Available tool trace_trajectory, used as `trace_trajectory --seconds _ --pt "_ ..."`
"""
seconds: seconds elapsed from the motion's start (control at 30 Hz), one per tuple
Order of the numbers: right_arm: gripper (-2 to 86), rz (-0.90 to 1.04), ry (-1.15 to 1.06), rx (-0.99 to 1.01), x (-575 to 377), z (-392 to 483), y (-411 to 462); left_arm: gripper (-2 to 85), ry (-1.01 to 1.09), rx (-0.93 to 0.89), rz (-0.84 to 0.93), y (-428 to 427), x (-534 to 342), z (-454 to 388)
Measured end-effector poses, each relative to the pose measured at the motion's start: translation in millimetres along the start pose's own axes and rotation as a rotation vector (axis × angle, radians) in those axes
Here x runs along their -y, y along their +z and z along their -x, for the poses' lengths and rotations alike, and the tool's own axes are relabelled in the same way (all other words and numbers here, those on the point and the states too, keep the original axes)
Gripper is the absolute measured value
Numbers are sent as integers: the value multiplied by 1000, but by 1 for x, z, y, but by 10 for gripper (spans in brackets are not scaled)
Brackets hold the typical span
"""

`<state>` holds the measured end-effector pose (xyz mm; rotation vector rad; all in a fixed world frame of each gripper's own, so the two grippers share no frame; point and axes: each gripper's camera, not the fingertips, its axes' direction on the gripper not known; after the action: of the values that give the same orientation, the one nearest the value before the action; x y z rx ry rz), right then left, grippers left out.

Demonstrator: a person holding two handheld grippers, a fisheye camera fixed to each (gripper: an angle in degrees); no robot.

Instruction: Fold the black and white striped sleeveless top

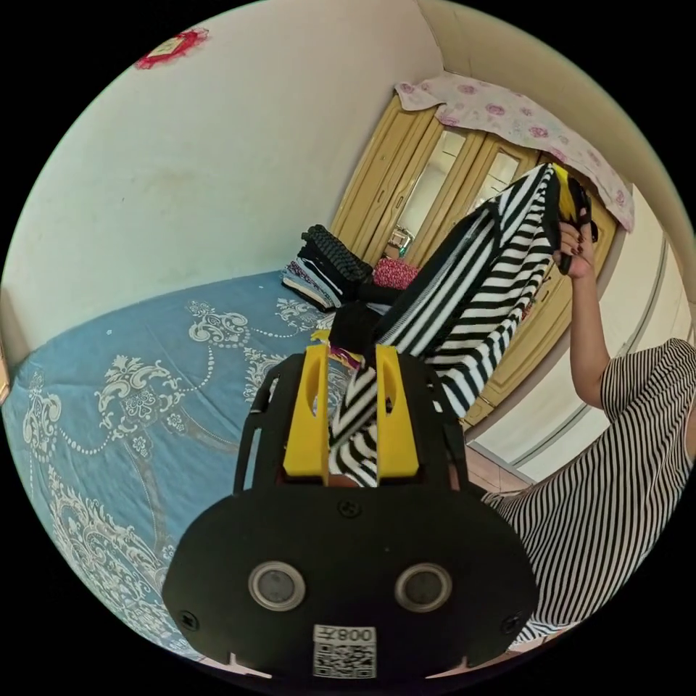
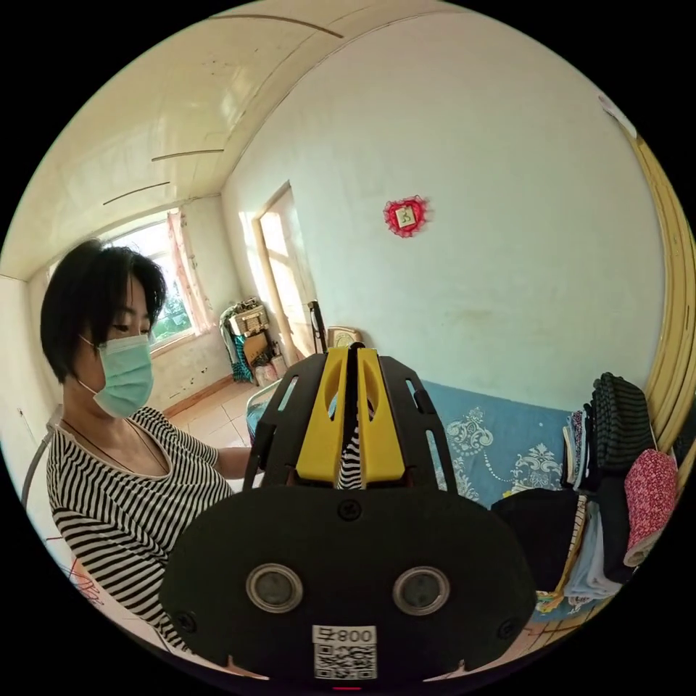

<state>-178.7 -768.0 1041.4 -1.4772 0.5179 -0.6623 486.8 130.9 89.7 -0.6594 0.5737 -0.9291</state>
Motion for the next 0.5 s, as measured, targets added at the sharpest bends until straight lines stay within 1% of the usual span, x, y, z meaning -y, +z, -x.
trace_trajectory --seconds 0.07,0.13,0.2,0.27,0.37,0.43,0.5 --pt "19 -14 -17 54 16 3 -2 109 49 -53 60 -3 -18 -1" --pt "19 -11 -26 75 28 4 -1 115 77 -113 85 -7 -34 -6" --pt "19 3 -37 89 39 7 3 118 73 -191 49 -18 -56 -8" --pt "18 27 -56 96 55 12 9 121 17 -286 9 -31 -90 -9" --pt "18 60 -84 103 73 19 18 129 -25 -370 6 -44 -130 -23" --pt "18 73 -100 103 83 23 23 137 -50 -395 14 -49 -151 -37" --pt "18 81 -111 106 91 25 26 146 -55 -383 35 -50 -167 -55"
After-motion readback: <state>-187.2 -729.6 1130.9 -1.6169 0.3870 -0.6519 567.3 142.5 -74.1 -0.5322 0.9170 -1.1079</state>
